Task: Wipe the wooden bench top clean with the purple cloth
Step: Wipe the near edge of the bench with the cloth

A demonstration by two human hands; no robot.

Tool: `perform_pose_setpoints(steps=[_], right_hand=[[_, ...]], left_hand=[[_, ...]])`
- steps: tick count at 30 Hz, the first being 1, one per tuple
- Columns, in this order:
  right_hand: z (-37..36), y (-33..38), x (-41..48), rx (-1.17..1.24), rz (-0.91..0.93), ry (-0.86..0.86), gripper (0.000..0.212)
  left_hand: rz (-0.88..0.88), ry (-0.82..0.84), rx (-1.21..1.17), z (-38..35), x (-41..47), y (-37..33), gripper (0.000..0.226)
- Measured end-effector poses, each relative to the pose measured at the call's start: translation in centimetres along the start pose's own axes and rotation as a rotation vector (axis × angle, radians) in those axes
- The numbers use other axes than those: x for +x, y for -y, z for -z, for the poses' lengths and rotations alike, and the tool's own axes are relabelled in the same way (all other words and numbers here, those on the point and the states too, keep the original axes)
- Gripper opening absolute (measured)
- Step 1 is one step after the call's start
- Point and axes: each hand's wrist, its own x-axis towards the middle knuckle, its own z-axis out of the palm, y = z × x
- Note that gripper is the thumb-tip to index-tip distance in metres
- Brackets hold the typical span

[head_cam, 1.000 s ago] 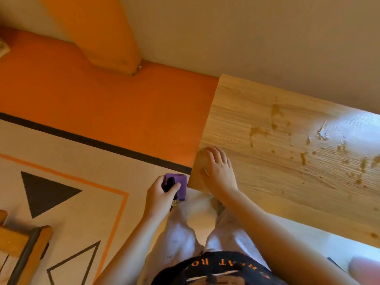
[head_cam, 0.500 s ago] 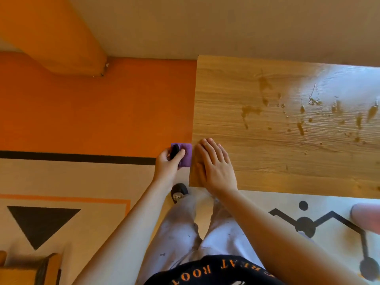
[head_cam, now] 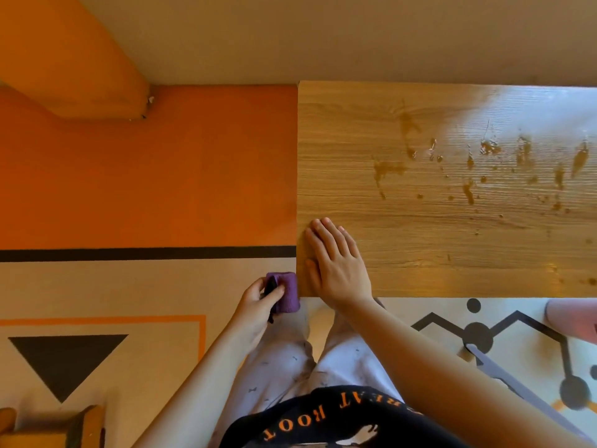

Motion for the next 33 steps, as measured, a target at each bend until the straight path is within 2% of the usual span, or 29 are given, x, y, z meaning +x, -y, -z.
perform_pose_setpoints(steps=[4, 10, 14, 17, 22, 33], right_hand=[[-0.2, 0.0, -0.1, 0.005, 0.006, -0.02, 0.049], [-0.1, 0.0, -0.1, -0.014, 0.009, -0.052, 0.049], [-0.1, 0.2, -0.1, -0.018, 0.006, -0.041, 0.049], [-0.2, 0.1, -0.1, -0.026, 0.008, -0.03, 0.05], [-0.1, 0.0, 0.1, -0.026, 0.007, -0.024, 0.05], [0.0, 0.2, -0.1, -0.009, 0.003, -0.038, 0.049]], left_hand=[[-0.008, -0.022, -0.03, -0.8, 1.9, -1.2, 0.014], [-0.107, -0.055, -0.045, -2.9, 6.3, -6.0, 0.031], [-0.094, -0.038, -0.022, -1.9, 4.6, -5.0, 0.032], [-0.089, -0.011, 0.042, -0.9, 2.2, -3.7, 0.023], [-0.165, -0.022, 0.179, -0.5, 0.9, -4.0, 0.028], [-0.308, -0.15, 0.163, -3.8, 8.5, -12.3, 0.04]])
